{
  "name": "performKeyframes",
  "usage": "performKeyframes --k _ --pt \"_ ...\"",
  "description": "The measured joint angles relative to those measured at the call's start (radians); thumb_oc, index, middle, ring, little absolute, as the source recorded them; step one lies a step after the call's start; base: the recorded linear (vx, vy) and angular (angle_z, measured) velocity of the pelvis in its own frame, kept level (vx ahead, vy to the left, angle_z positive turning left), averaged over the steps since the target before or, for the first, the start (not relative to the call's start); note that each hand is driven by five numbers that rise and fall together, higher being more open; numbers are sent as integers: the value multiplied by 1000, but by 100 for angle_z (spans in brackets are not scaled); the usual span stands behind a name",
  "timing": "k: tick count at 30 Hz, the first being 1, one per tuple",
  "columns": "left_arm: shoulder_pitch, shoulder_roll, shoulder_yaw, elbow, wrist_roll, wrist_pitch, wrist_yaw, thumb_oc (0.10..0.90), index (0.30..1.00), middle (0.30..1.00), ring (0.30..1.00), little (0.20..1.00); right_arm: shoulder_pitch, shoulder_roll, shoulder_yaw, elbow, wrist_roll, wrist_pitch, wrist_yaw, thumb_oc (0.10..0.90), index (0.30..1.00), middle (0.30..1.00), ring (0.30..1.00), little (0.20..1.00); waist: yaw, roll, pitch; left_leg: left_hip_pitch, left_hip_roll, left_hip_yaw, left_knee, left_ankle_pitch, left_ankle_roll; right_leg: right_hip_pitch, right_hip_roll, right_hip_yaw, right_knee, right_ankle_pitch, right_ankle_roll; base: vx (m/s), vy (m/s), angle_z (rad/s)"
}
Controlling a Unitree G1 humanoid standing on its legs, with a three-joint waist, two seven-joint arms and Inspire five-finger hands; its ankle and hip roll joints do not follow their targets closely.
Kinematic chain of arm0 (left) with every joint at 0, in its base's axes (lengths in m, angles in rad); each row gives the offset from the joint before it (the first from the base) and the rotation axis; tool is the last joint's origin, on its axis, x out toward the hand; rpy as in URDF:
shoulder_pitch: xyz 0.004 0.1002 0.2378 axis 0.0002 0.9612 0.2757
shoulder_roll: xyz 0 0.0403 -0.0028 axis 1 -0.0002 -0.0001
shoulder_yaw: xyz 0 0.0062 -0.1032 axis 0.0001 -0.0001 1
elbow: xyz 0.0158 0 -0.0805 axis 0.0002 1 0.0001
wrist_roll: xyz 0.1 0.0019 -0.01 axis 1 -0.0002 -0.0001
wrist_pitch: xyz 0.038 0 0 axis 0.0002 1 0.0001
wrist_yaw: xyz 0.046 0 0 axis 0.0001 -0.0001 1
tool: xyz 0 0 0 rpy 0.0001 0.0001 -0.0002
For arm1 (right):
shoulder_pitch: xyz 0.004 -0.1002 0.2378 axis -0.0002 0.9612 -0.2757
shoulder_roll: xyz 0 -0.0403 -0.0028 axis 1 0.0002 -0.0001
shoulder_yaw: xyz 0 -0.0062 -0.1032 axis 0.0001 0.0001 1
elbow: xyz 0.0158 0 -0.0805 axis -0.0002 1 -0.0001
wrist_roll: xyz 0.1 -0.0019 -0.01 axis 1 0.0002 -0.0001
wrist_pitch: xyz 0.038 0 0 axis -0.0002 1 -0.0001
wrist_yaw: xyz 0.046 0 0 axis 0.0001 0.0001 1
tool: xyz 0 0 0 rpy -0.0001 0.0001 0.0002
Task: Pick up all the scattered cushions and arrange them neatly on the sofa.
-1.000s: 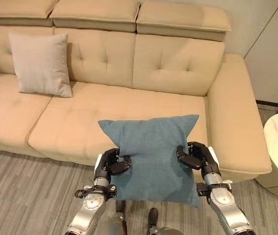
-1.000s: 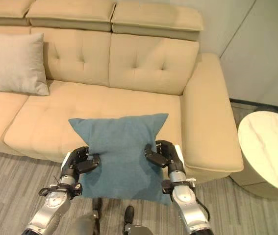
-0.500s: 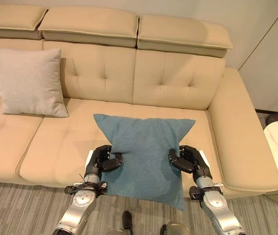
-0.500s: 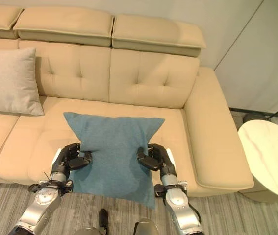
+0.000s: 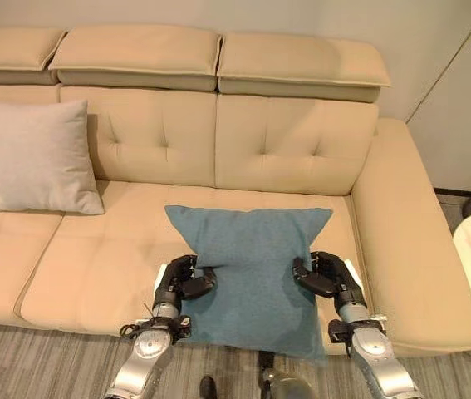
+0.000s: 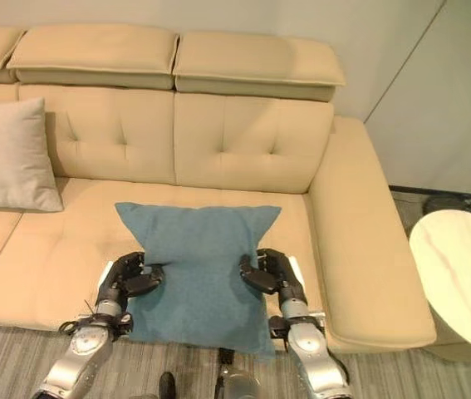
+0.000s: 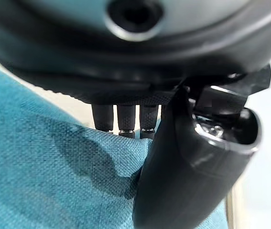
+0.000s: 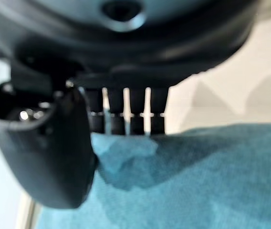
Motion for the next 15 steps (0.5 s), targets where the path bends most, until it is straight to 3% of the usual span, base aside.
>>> performKeyframes --k 2,3,5,7,9,12,14,15 --pt "-10 -4 1 0 -1 0 -1 400 300 300 300 300 -19 -4 -4 0 6 0 -2 400 300 300 300 300 8 -21 7 -98 0 8 205 -8 -6 17 -10 4 -21 3 -8 80 -42 2" --pt "-4 -12 -1 1 -1 0 -1 400 300 300 300 300 -20 -13 -3 -2 17 0 -2 400 300 300 300 300 13 -16 5 -132 9 15 297 -26 0 45 -4 7 -35 2 -42 55 2 -12" --pt "-4 -19 -2 -1 -1 0 -2 400 300 300 300 300 -18 -21 -4 -3 21 0 -3 400 300 300 300 300 11 -11 4 -138 19 17 312 -41 6 75 4 4 -54 -15 -55 106 32 -5" --pt "-13 -20 -2 -9 -1 -1 -3 400 300 300 300 300 -19 -28 -11 -9 24 0 -3 400 300 300 300 300 2 -11 4 -166 20 17 283 -43 8 78 13 7 -60 -22 -59 162 72 -2" --pt "-14 -21 -4 -8 -1 0 -4 400 300 300 300 300 -18 -29 -12 -9 25 0 -3 400 300 300 300 300 -4 -15 6 -166 17 7 173 -40 8 84 18 11 -69 -17 -56 135 98 -3" --pt "-13 -22 -5 -8 -1 4 -3 400 300 300 300 300 -19 -25 -11 -5 25 0 -11 400 300 300 300 300 -4 -24 11 -170 10 -51 46 -20 -12 101 23 35 -90 -11 -54 124 119 -19" --pt "-6 -24 -6 -8 -3 12 -4 400 300 300 300 300 -7 -25 -10 -5 25 0 -11 400 300 300 300 300 -9 4 13 -155 34 -84 -43 46 -16 132 45 38 -89 -20 -36 168 144 -39" --pt "-4 -26 -14 -7 -2 14 -4 400 300 300 300 300 2 -30 -11 -4 25 0 -11 400 300 300 300 300 -14 30 11 -133 51 -84 -76 89 2 149 64 47 -84 -38 -17 110 106 -40"
